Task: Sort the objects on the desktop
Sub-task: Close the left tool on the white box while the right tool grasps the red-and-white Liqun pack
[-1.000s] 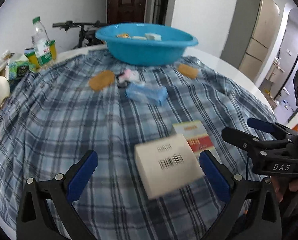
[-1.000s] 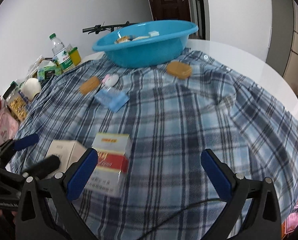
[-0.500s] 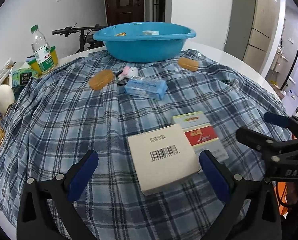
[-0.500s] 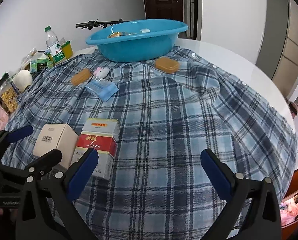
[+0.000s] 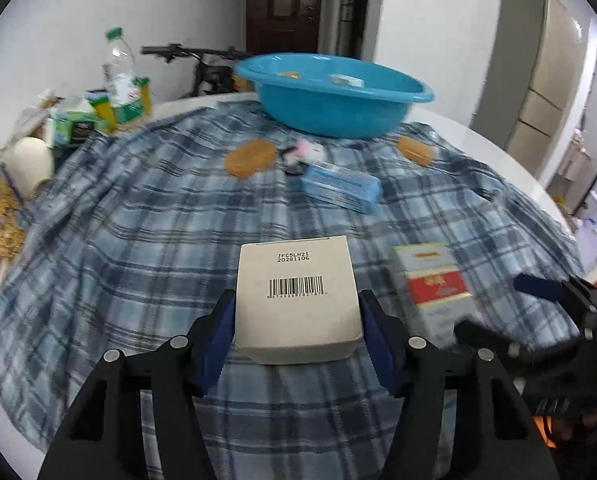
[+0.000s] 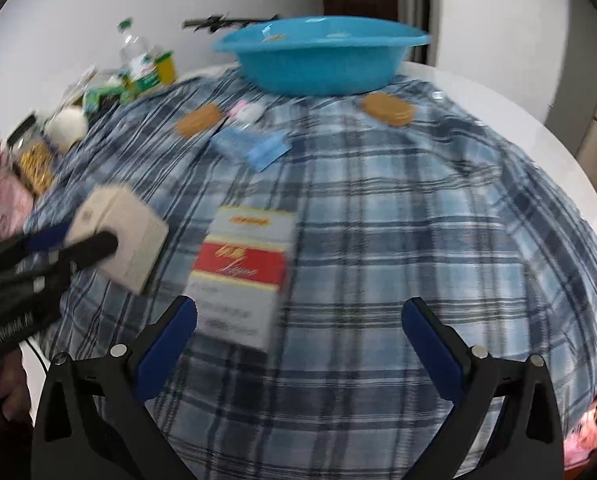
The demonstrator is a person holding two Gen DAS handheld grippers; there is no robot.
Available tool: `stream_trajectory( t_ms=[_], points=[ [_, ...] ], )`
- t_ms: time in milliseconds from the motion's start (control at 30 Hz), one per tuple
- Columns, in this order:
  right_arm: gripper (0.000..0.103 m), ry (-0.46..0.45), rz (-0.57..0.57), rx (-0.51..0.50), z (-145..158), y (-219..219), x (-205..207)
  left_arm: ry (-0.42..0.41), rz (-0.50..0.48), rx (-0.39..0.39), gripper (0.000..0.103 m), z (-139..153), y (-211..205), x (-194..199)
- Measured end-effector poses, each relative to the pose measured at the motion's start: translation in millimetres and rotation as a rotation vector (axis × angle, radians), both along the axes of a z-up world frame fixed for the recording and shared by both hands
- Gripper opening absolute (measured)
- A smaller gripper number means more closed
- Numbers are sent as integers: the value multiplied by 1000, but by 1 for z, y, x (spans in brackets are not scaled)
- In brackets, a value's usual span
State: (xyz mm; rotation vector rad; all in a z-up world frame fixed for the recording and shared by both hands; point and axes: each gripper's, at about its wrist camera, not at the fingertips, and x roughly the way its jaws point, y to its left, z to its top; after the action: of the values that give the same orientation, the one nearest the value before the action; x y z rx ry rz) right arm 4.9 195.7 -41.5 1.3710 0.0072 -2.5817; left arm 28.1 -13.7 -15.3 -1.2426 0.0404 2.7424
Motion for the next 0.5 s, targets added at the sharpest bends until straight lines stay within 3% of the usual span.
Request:
stream_trajectory(
  t_ms=[167, 267, 333, 400, 500],
  points=[
    [102, -18, 110, 52, -14, -33, -2, -31, 11, 22, 63, -7, -8, -3],
    [98, -14, 111, 104, -21, -38, -4, -27, 2, 8, 63, -7, -5, -1],
    [87, -26, 98, 86, -22, -32, -5, -33, -5, 7, 63, -8, -4, -2],
    [53, -11, 64, 66, -20, -22, -4, -34, -10, 0, 63, -9, 0, -2],
    [54, 7, -7, 9, -13, 1, -6, -31, -18, -6, 63, -10, 4, 0]
  ],
)
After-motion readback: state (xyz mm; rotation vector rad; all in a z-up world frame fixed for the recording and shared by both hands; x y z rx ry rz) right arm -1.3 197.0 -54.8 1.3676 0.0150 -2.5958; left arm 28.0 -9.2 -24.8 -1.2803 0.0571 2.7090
